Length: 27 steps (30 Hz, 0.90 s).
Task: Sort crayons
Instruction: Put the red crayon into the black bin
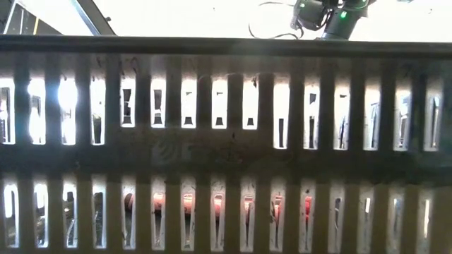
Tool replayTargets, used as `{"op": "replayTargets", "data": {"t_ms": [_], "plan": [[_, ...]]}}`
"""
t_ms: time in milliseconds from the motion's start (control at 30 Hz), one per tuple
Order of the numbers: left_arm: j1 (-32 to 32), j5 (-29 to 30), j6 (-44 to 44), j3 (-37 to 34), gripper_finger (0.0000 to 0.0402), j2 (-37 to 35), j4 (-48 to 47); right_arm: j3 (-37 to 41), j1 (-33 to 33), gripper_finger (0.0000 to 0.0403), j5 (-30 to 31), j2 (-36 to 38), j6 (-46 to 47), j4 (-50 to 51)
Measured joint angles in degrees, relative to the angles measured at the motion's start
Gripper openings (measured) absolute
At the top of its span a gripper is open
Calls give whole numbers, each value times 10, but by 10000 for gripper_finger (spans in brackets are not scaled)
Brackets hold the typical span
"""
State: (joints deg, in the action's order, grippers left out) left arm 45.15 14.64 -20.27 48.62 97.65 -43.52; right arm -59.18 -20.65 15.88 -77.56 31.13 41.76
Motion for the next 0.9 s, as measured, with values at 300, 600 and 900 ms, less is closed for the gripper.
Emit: {"op": "replayTargets", "data": {"t_ms": [300,600,900], "plan": [[0,-2,-22,0,6,-1,-7,0,0,94,0,0,1,0],[1,-8,-50,-5,2,-49,-34,0,0,94,-44,0,-1,0],[-5,-21,-94,-3,2,-163,-31,0,1,94,-60,0,-1,0]]}}
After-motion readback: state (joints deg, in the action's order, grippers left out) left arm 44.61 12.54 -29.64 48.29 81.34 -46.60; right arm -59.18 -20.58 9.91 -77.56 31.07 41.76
